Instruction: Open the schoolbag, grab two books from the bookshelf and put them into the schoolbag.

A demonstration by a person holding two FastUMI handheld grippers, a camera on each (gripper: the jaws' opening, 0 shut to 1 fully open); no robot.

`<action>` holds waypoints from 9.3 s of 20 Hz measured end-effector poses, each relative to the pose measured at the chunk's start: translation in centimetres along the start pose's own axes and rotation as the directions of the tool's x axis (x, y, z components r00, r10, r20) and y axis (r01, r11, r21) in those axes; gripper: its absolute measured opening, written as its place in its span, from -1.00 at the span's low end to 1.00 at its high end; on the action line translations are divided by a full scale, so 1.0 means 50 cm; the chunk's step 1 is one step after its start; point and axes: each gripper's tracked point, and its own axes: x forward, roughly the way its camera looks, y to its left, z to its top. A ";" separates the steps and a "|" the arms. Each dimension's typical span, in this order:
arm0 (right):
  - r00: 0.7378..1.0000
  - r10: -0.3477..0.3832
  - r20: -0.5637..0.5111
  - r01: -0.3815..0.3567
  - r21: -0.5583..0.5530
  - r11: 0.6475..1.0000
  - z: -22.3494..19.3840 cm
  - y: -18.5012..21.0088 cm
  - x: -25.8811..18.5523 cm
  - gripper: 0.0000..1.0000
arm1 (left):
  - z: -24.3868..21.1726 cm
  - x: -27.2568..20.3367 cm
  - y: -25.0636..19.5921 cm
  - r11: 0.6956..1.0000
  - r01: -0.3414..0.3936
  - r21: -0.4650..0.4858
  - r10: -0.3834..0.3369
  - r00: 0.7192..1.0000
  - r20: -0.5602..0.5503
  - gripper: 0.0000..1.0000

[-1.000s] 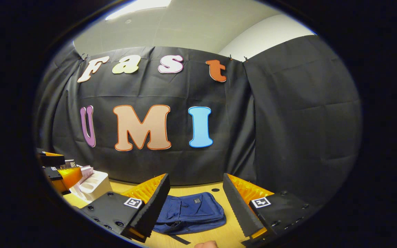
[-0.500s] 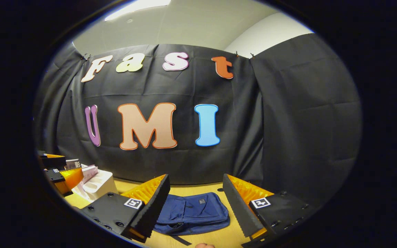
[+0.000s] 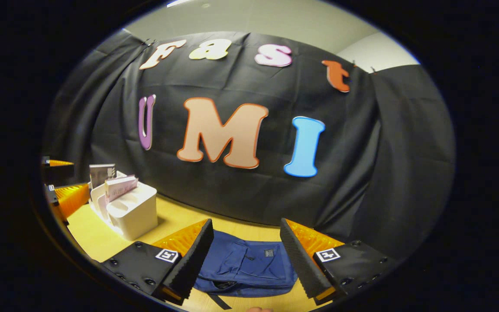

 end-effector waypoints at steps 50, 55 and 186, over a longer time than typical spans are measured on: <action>0.777 -0.015 -0.630 -0.153 -0.212 0.965 -0.400 0.353 0.293 -0.94 | -0.163 0.096 0.398 0.980 -0.140 -0.143 0.128 0.988 -0.086 0.92; 0.791 0.046 -0.610 -0.135 -0.101 0.986 -0.349 0.318 0.288 -0.89 | -0.150 0.111 0.385 0.980 -0.140 -0.140 0.129 0.988 -0.084 0.99; 0.875 0.110 -0.472 0.160 0.495 0.854 -0.232 -0.035 0.250 -0.95 | -0.276 0.336 -0.140 0.359 -0.075 -0.930 -0.767 0.543 -0.340 -0.48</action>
